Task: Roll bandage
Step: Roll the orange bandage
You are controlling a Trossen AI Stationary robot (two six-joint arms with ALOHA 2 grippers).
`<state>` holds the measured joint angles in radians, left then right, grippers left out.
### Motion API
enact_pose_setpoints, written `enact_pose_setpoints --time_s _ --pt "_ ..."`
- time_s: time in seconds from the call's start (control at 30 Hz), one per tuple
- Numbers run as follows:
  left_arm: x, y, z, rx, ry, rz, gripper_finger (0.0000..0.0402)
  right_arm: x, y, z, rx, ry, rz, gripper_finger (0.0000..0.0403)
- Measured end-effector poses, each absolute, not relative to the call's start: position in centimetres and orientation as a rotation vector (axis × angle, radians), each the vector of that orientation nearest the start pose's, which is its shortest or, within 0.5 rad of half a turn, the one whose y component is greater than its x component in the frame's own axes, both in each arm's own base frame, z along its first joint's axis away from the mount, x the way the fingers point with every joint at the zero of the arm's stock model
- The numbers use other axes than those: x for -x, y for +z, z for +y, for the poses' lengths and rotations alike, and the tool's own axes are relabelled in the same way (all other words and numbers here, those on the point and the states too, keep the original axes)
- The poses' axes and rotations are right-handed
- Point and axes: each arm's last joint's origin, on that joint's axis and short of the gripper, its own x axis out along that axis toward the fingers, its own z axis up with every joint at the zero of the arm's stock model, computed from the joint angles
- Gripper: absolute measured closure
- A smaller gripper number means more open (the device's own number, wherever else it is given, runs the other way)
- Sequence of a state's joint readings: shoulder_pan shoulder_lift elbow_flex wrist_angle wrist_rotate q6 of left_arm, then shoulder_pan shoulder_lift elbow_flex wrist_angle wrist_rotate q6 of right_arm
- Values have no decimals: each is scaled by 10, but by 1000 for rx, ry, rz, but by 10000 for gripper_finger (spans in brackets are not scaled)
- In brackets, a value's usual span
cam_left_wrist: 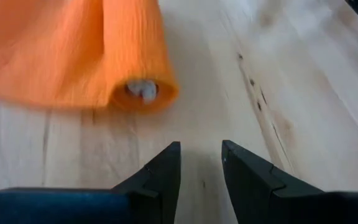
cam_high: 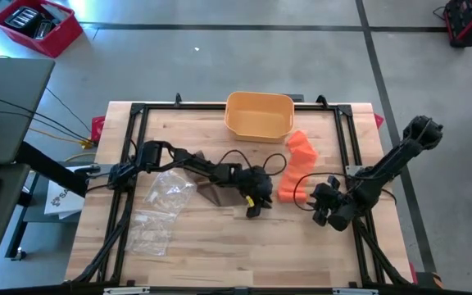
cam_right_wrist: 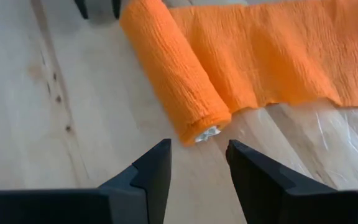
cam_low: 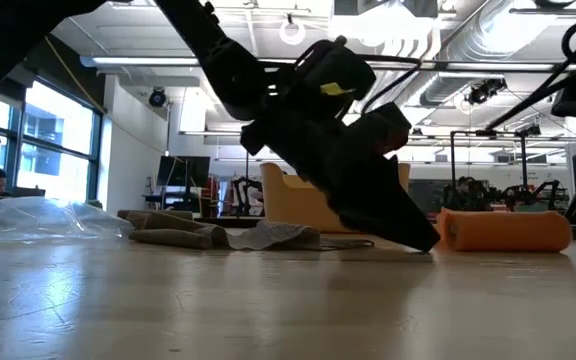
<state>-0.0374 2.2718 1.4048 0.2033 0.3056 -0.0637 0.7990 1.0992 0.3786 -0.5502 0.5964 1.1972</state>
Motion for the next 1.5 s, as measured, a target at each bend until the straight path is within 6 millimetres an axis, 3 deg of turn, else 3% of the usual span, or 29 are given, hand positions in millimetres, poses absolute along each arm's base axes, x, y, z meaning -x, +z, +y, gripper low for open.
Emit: enact_pose_setpoints --time_s 0.3,0.73,1.07,1.17,1.3,1.5 --pt "-475 96 -48 -36 -107 555 289 -117 135 97 -332 -410 870 252" --pt "-480 98 -45 -4 -57 471 259 -119 126 98 -331 -460 893 252" --pt "-487 78 -33 86 -33 404 259 -126 117 100 -305 -482 901 252" --pt "-492 84 -30 98 -34 385 259 -127 116 101 -285 -465 892 252" --pt "-498 99 -37 98 -25 336 285 -130 118 103 -299 -449 871 252" --pt "-499 121 -76 -68 -15 299 387 -134 136 114 -281 -404 915 259"
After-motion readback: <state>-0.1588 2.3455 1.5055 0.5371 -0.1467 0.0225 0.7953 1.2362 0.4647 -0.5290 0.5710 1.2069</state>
